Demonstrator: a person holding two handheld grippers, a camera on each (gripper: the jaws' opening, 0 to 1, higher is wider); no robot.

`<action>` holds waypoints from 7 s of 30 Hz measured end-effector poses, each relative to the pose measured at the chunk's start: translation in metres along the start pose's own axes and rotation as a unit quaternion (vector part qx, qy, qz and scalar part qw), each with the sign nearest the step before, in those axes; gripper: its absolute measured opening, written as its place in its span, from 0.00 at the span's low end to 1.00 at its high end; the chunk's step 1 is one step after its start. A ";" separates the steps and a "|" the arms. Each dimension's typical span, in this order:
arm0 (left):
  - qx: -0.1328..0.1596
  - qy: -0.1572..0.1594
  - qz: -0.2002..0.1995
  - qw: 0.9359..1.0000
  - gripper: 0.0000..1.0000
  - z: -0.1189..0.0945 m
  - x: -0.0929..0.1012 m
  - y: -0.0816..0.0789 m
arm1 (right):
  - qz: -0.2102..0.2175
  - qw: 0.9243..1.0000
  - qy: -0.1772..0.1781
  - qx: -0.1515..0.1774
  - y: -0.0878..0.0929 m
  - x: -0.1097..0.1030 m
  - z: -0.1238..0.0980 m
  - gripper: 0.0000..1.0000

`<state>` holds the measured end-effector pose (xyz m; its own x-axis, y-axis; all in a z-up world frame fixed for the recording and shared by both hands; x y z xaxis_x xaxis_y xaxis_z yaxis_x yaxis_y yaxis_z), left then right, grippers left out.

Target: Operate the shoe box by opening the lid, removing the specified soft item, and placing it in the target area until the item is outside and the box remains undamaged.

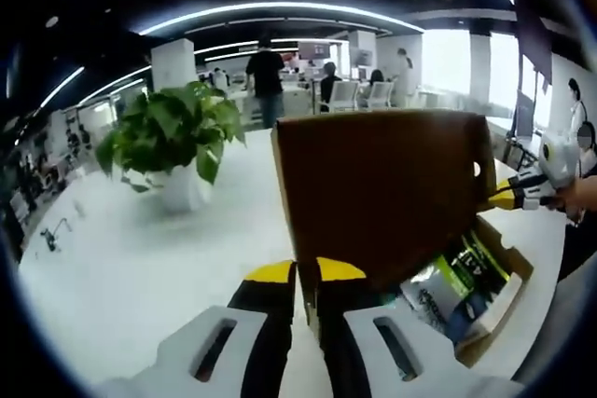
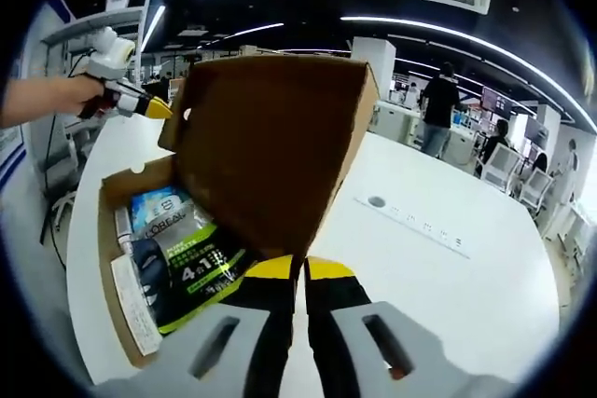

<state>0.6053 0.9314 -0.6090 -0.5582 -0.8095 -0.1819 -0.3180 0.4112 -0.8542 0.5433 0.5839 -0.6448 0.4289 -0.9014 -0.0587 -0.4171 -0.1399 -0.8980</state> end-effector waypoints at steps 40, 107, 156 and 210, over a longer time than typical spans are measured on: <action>-0.015 0.010 -0.055 0.998 0.00 0.025 -0.005 0.020 | 0.009 1.000 0.005 -0.014 -0.007 0.017 0.023 0.03; -0.070 0.069 0.023 0.995 0.33 -0.012 0.049 0.018 | 0.074 0.995 -0.034 -0.056 0.001 -0.008 -0.017 0.29; -0.219 0.282 -0.078 0.931 0.29 0.014 0.135 0.076 | 0.057 0.994 -0.071 -0.064 0.009 -0.032 -0.032 0.37; -0.176 0.299 -0.210 0.914 0.00 0.012 0.129 0.056 | 0.068 0.991 -0.086 -0.078 0.022 -0.047 -0.023 0.35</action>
<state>0.5250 0.8454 -0.6864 -0.6160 -0.5962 0.5149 -0.7687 0.3121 -0.5583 0.4955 0.6141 -0.6517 0.4847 -0.8352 -0.2599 -0.5939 -0.0961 -0.7988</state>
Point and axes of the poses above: the point that each gripper's makers call its tool centre point, and the gripper's own axes: z roughly forward along the fingers, x roughly to its right, y roughly out of its underside, the point moved 7 cm from there along -z, roughly backward along the fingers, and after that the axes turned 11 degrees about z, right-handed, at the moved point
